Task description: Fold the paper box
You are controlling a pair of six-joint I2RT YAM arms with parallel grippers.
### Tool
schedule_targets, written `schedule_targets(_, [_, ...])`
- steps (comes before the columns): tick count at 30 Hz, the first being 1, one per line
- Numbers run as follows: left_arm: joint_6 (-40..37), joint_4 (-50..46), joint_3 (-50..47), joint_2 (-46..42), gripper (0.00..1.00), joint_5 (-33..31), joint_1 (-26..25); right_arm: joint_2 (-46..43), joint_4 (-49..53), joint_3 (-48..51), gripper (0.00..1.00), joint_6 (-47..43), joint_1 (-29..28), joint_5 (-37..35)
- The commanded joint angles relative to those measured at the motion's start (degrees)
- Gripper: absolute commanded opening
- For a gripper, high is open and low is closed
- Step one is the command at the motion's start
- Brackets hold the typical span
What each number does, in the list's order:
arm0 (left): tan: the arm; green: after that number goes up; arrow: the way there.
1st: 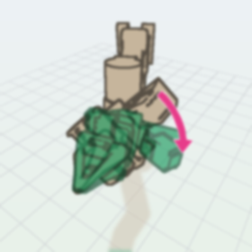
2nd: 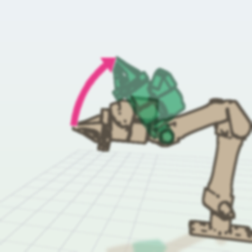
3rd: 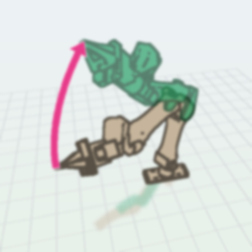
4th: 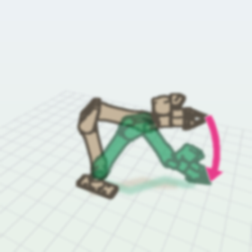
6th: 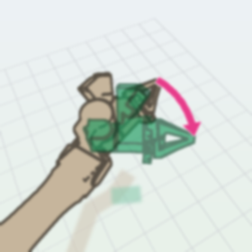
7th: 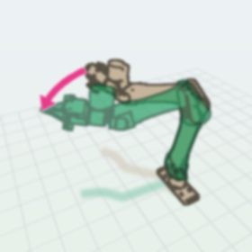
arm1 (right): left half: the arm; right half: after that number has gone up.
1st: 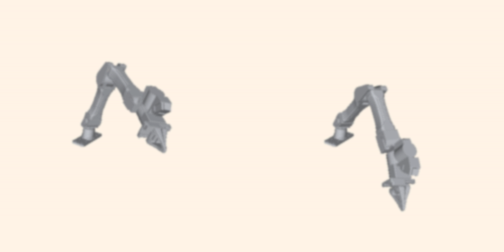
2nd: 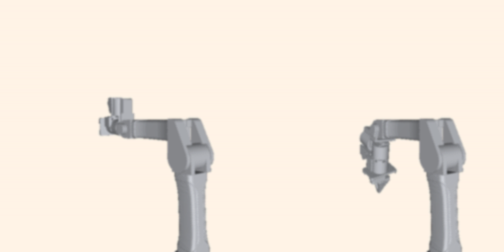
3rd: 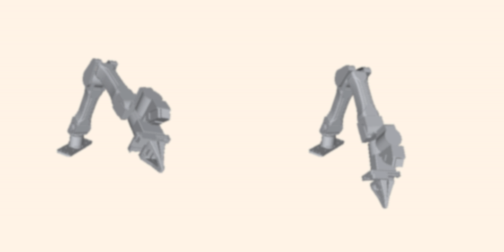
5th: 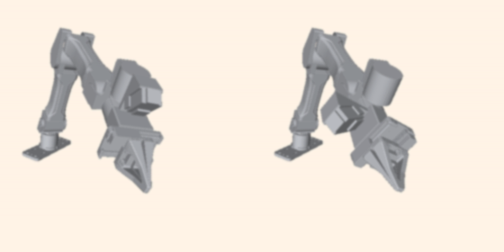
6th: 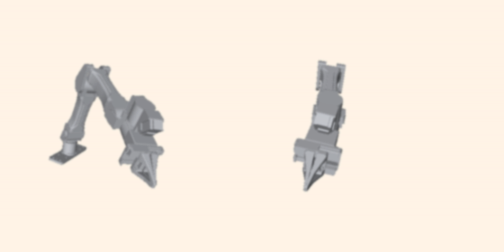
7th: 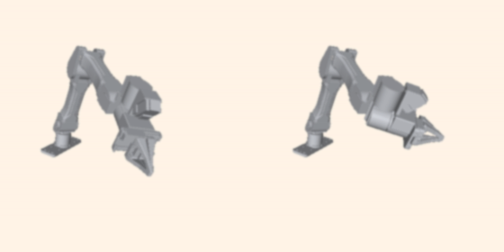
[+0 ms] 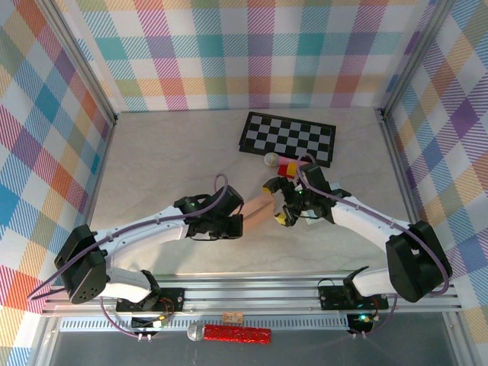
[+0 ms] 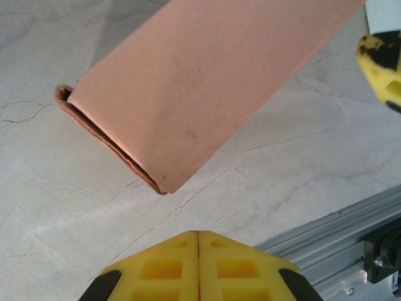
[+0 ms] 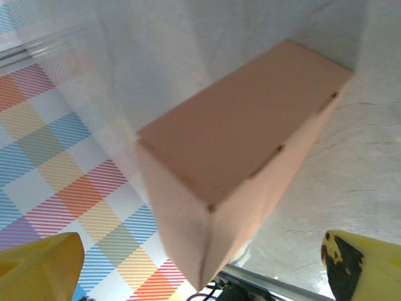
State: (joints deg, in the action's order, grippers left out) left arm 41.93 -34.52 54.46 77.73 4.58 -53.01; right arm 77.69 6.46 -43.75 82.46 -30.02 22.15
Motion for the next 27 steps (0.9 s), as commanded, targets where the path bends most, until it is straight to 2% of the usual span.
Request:
schedule_targets(1, [-0.5,-1.2,1.9,0.2,0.06,-1.8,-0.9,1.3,2.1,-3.0,0.97,-0.6,0.1,0.5])
schedule_targets(3, [-0.5,-2.2,2.8,-0.7,0.07,-2.5,-1.0,3.3,6.1,-5.5,0.97,0.5,-0.2,-0.1])
schedule_targets(8, [-1.0,-4.3,6.5,-4.5,0.23,-6.7,-1.0,8.5,15.3,-11.9,0.94,2.6,-1.7,-1.4])
schedule_targets(11, [-2.5,-4.8,8.8,-7.2,0.26,-10.0,-1.0,11.1,17.1,-14.6,0.92,3.3,-2.5,-2.3])
schedule_targets(15, [-4.3,-4.7,10.4,-11.2,0.28,-13.3,-0.2,14.7,15.2,-17.1,0.88,3.5,-3.1,-1.6])
schedule_targets(19, [-4.8,-5.2,10.2,-14.5,0.29,-16.0,1.1,17.5,13.8,-18.1,0.77,2.7,-3.5,-0.5])
schedule_targets(21, [-5.1,-4.9,9.4,-16.0,0.3,-16.0,2.1,17.5,11.8,-16.6,0.69,2.6,-3.6,0.1])
schedule_targets(27, [-5.4,-2.9,7.2,-18.2,0.3,-13.2,5.3,13.5,1.3,-9.2,0.55,1.0,-3.5,-0.4])
